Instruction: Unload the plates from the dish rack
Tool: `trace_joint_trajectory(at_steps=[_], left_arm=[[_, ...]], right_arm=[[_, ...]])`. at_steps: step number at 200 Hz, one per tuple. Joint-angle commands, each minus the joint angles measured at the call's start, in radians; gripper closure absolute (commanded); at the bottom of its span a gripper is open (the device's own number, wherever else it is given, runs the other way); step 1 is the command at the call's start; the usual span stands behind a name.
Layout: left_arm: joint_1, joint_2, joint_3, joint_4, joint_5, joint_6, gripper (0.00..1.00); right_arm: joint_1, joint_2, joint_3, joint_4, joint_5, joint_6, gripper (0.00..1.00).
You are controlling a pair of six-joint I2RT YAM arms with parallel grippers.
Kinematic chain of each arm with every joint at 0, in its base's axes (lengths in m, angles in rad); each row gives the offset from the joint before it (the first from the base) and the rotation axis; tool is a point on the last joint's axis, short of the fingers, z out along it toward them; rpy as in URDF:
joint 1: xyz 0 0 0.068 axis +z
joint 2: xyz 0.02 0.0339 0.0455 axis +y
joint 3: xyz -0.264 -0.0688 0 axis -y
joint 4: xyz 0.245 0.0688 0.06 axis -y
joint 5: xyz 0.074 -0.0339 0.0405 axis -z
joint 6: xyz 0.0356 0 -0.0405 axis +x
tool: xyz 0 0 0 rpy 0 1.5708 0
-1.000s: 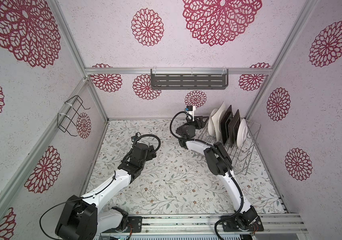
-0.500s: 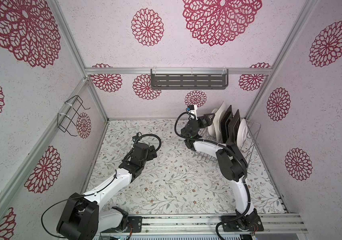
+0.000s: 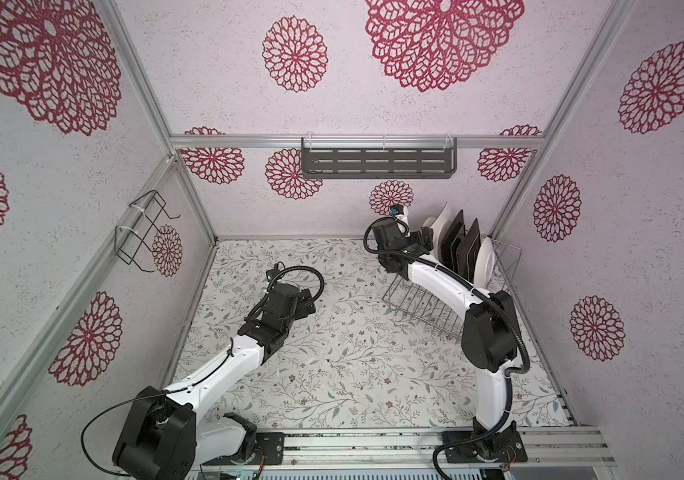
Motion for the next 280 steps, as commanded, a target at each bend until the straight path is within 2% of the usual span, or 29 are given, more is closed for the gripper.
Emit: trace_joint_trajectory(at_steps=[1,24,42,95,241,280], left_arm=[[-0.011,-0.012,0.025,-0.017,-0.012,0.003,0.03],[-0.019,0.001,0.023,-0.016,-0.013,-0.001,0.03],[-0.025,0.017,0.027,-0.013,-0.011,-0.002,0.03],[-0.034,0.070,0.065,-0.009,-0.006,0.005,0.03],[-0.045,0.108,0.099,-0.020,-0.011,0.023,0.03],[-0.045,0.116,0.109,-0.024,-0.004,0.026,0.03]], right_arm=[[-0.002,-0.021,-0.011,-0.073,-0.041,0.120,0.09],[-0.021,-0.028,-0.050,-0.060,-0.078,0.150,0.12],[-0.040,-0.025,-0.059,-0.067,-0.081,0.168,0.17],[-0.078,-0.017,-0.085,-0.061,-0.083,0.205,0.21],[-0.121,0.053,-0.095,0.025,0.037,0.274,0.34],[-0.136,0.075,-0.072,0.026,0.029,0.301,0.37]])
